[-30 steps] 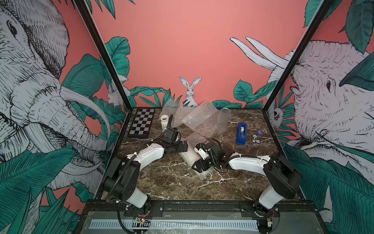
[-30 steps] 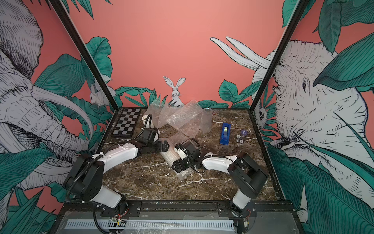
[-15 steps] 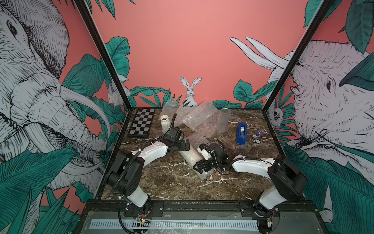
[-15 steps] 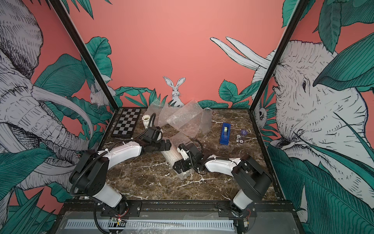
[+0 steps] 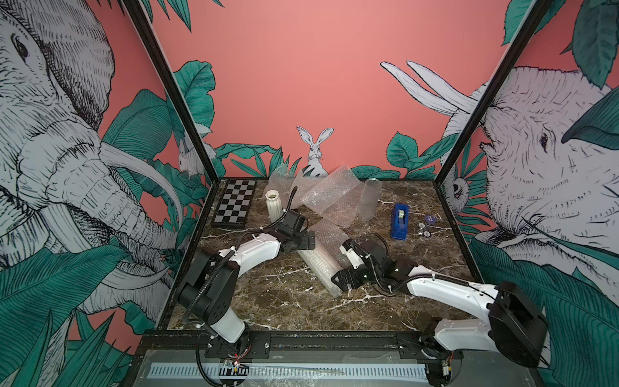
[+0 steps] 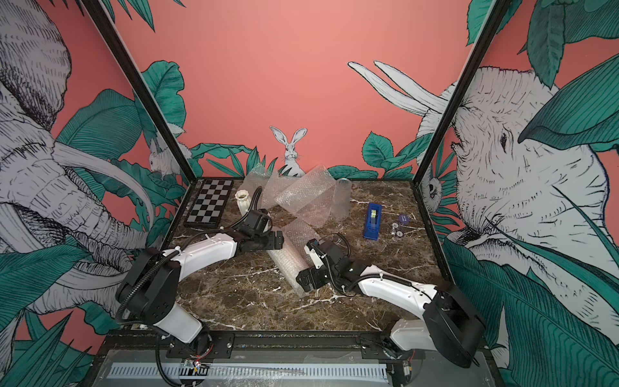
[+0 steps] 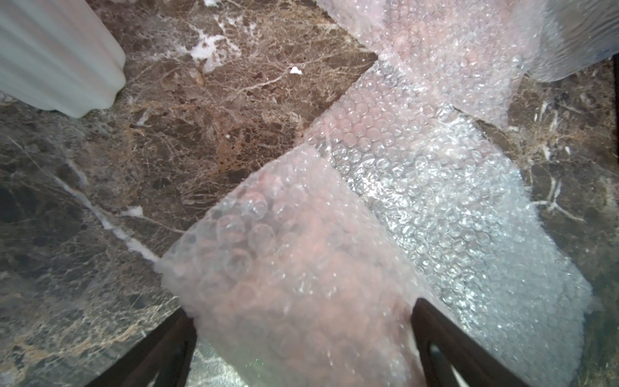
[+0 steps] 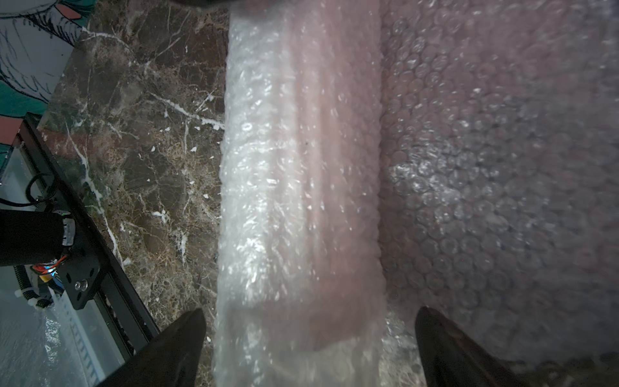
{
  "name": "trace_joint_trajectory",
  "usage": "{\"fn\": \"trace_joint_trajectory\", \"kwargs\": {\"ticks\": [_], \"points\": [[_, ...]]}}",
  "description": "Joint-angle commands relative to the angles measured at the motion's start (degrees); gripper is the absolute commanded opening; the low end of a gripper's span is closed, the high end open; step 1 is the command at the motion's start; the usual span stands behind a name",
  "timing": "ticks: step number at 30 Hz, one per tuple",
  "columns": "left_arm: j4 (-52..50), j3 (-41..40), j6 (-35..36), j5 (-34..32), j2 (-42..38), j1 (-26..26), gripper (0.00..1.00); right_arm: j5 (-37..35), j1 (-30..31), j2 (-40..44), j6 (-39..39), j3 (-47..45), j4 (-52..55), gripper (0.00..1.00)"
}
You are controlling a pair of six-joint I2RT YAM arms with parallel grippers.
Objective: Wrap vases in bubble wrap
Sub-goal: Wrap the vase in bubble wrap.
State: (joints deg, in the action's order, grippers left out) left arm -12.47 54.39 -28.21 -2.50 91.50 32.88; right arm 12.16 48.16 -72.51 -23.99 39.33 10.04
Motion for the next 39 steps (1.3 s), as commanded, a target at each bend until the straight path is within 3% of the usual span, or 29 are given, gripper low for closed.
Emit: {"fn": "trace_joint_trajectory", "kwargs": {"ticks": [1,6,13,19,27,39], "points": [[-4.4,0.6,0.3,-1.5,0.8,0.8,0.98,-10.0,2.1,2.9,2.2,3.7,8.2,0.99],[-4.4,0.8,0.2,-1.3,0.9,0.8,0.98,-27.6,11.5,-1.8,6.1,12.4,15.9,0.99],[-4.3,0.8,-0.1,-1.2,1.2,0.9,0.98,-34.1,17.5,-13.3,7.1,19.5,15.3,0.97],[-4.5,0.8,0.1,-1.4,1.1,0.9,0.98,-32.2,18.5,-20.7,5.9,22.4,14.4,0.94],[-4.8,2.2,-0.2,-0.6,1.3,0.9,0.99,-30.2,18.3,-24.4,3.3,21.3,15.7,0.92],[-7.8,9.5,-0.5,4.3,-0.3,0.2,0.99,-20.5,12.8,-21.5,0.4,13.6,9.6,0.85]]}}
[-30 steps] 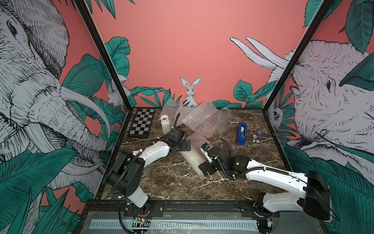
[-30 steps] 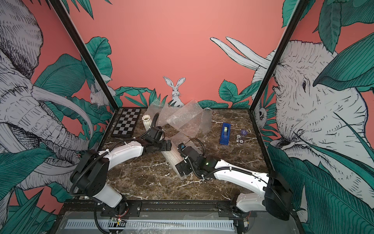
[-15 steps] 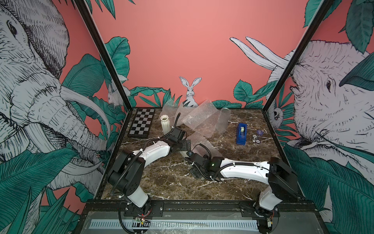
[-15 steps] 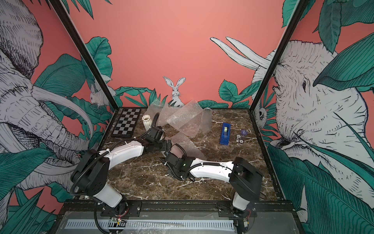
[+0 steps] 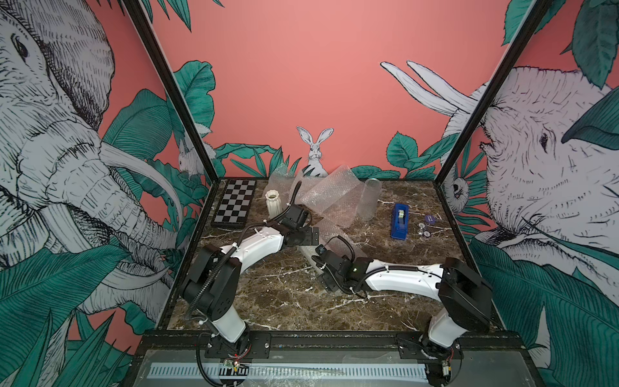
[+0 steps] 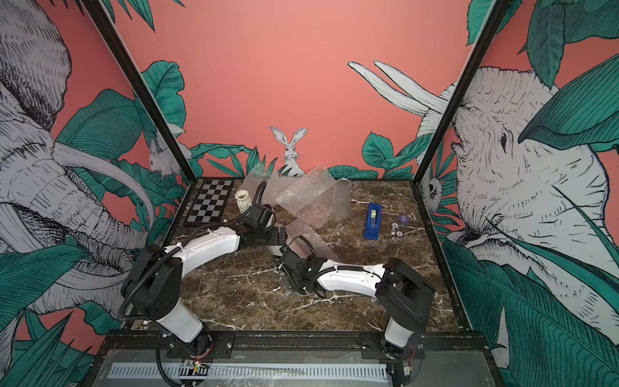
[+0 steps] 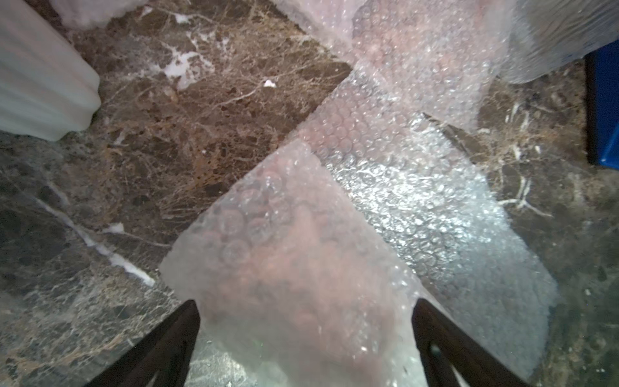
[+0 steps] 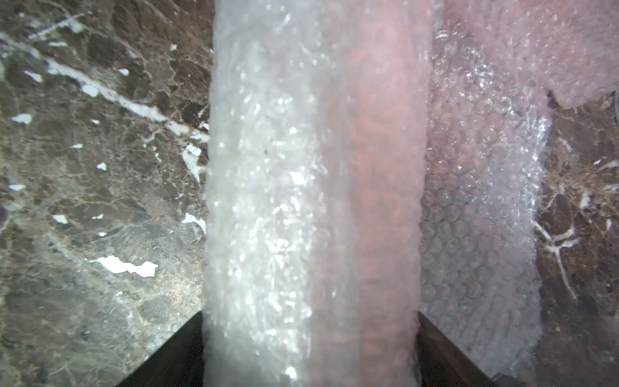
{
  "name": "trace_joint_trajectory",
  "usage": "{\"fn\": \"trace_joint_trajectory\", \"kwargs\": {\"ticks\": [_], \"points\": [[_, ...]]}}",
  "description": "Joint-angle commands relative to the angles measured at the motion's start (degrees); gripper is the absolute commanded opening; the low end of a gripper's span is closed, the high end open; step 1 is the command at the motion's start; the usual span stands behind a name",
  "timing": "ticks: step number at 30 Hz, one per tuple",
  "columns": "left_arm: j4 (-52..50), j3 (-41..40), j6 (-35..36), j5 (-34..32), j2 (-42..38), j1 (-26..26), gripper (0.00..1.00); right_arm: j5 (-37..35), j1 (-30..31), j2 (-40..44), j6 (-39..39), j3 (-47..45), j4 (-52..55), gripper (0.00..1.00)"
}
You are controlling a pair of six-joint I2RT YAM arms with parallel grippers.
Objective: Wrap vases in bubble wrap
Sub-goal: Wrap the vase in bubble wrap.
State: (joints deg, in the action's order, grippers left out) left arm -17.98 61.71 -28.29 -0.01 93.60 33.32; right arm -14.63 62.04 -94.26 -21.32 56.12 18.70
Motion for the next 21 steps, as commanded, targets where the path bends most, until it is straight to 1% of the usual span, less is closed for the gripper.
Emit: {"fn": "trace_joint_trajectory", "kwargs": {"ticks": [1,5,7,10,13,17,21], "points": [[-2.4,2.3,-0.4,2.0,-2.9,-0.3,0.99,7.1,-1.4,0.6,-2.2,-3.7,0.4,0.85],[-2.8,1.9,-0.5,1.0,-5.4,-0.4,0.99,14.1,-4.4,2.0,-4.1,-7.2,-5.0,0.8],[-2.7,0.7,-0.5,0.0,-6.5,-0.4,0.99,17.7,-6.2,4.6,-6.1,-9.4,-8.6,0.78],[-2.2,-1.6,-0.7,-0.8,-7.8,-0.5,0.99,22.3,-8.4,6.4,-9.8,-13.0,-15.0,0.77],[-1.3,-3.6,-0.8,-1.0,-8.4,-0.5,0.99,27.3,-10.4,6.9,-15.5,-16.6,-22.8,0.75],[0.2,-4.4,-1.3,0.7,-7.4,-0.5,0.99,30.2,-12.3,5.9,-23.2,-20.8,-32.7,0.74],[2.6,-4.5,-2.0,2.2,-5.5,-0.5,0.99,29.1,-12.7,5.2,-27.1,-23.1,-36.6,0.74]]}}
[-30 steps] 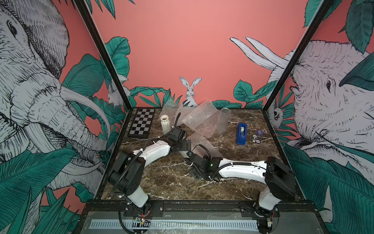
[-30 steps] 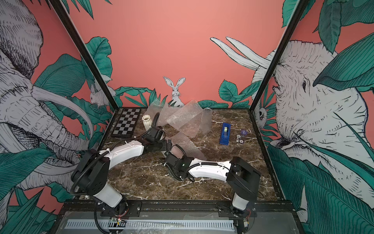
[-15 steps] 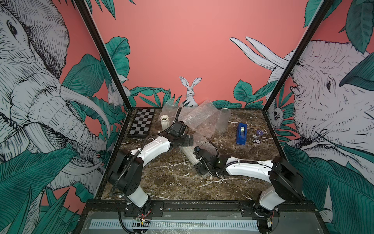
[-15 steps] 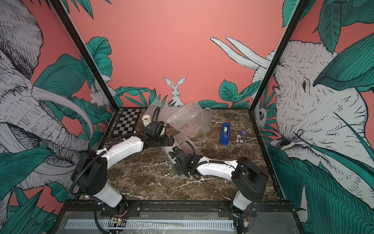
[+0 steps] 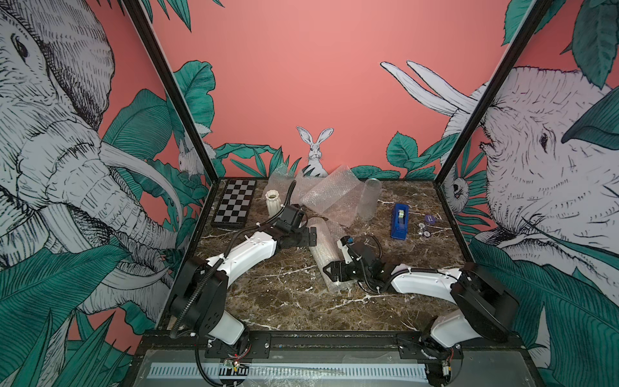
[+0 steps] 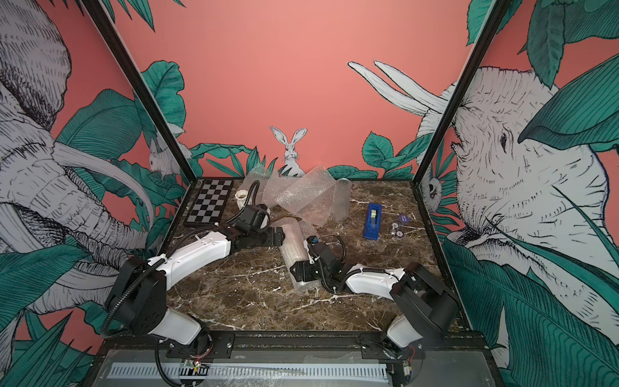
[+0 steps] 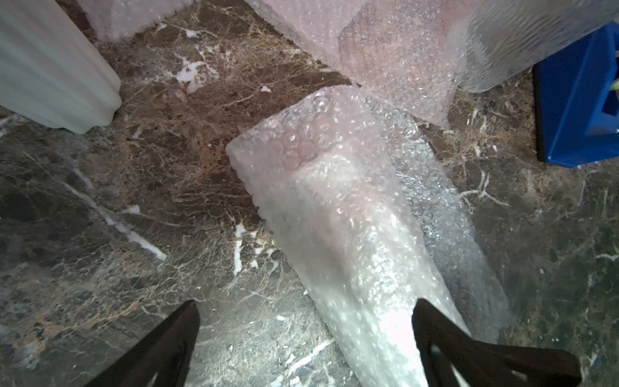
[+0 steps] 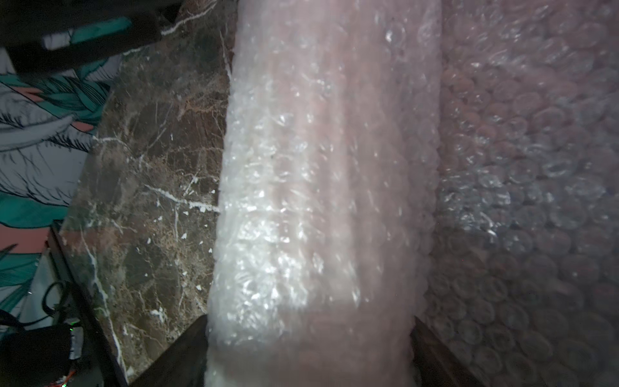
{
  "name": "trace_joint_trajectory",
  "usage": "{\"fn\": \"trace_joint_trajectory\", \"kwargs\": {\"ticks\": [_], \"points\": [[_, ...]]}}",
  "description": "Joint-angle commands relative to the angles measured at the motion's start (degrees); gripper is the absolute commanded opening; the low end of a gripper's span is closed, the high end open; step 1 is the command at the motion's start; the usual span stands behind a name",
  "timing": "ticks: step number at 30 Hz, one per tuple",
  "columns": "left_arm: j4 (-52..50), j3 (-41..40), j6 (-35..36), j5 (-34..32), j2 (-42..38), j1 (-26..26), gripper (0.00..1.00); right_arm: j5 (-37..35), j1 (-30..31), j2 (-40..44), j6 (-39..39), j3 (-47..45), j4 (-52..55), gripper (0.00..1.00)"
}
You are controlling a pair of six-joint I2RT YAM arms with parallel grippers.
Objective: Wrap vases in bubble wrap
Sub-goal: Wrap the vase in bubble wrap.
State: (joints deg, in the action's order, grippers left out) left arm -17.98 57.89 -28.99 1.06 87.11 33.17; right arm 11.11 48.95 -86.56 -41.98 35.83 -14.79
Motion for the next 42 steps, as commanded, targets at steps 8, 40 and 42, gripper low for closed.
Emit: {"fn": "trace_joint_trajectory", "kwargs": {"ticks": [8,40,42], "points": [[6.9,1.2,-2.7,6.1,6.7,-0.3,0.99,3.5,-0.3,-3.9,-10.0,-5.3,-7.5,0.76],[5.4,1.4,-3.8,2.9,12.3,2.1,0.91,-36.4,14.5,0.7,12.5,22.4,42.0,0.94],[5.3,1.4,-3.8,2.8,12.2,2.1,0.91,-37.6,15.8,-2.0,12.8,24.4,42.5,0.93]]}}
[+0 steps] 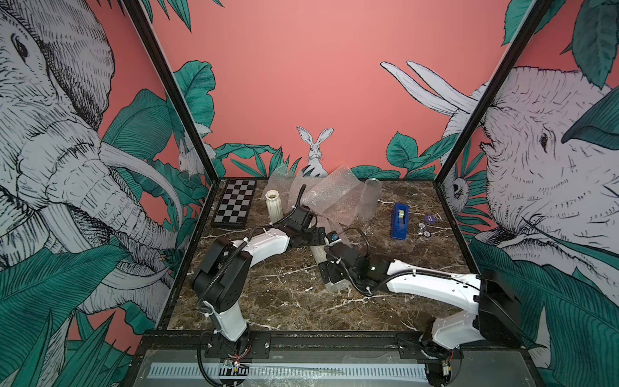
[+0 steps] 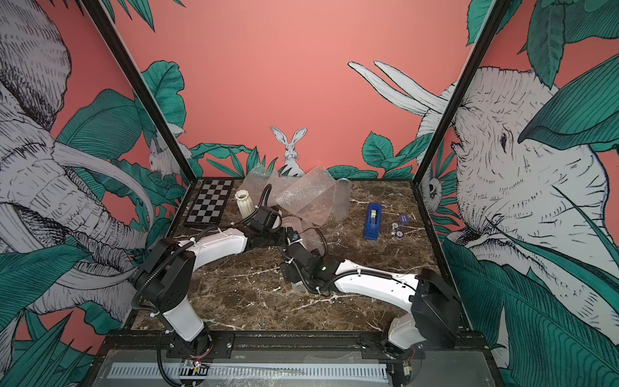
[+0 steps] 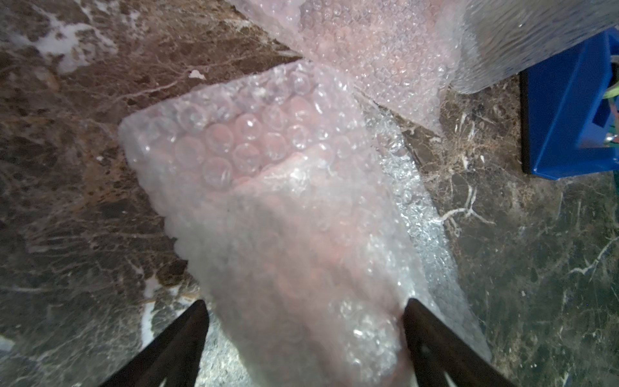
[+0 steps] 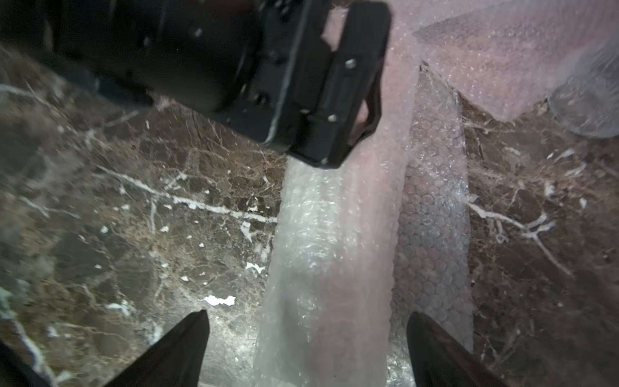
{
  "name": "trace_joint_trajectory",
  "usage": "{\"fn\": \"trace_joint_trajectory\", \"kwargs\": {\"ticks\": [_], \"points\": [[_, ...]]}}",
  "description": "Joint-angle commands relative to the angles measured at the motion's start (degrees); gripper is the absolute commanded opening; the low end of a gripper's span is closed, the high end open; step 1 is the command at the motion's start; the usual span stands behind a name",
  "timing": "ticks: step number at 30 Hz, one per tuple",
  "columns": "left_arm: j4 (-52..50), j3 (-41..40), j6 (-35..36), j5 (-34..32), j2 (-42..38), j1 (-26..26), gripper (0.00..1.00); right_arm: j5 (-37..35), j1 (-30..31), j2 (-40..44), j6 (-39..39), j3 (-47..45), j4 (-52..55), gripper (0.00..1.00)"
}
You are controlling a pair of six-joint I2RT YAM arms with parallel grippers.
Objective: Wrap vases in bubble wrap
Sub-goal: Wrap the vase in bubble wrap.
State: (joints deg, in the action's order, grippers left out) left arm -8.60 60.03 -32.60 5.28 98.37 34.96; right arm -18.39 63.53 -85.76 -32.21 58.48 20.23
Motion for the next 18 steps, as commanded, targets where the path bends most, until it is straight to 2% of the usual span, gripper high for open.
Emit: {"fn": "trace_joint_trajectory", "kwargs": {"ticks": [1,6,10,14,18], "points": [[-4.1,-0.8,-0.3,-1.5,0.9,0.2,0.91,-8.4,1.6,-4.2,3.1,2.8,7.8,0.92],[-3.9,-0.8,-0.7,-1.1,0.8,0.3,0.91,-9.6,2.5,-9.9,2.8,5.4,8.5,0.89],[-3.7,-0.6,-1.1,-0.6,0.1,0.3,0.93,-6.2,2.0,-11.2,1.9,4.0,6.2,0.86],[-4.6,1.0,-1.7,1.4,-1.3,0.0,0.99,-3.8,0.5,-11.5,-0.3,2.3,5.9,0.88],[-5.2,2.6,-1.8,2.3,-3.4,-0.1,0.99,0.9,-1.2,-9.9,-1.8,-1.0,2.3,0.86]]}}
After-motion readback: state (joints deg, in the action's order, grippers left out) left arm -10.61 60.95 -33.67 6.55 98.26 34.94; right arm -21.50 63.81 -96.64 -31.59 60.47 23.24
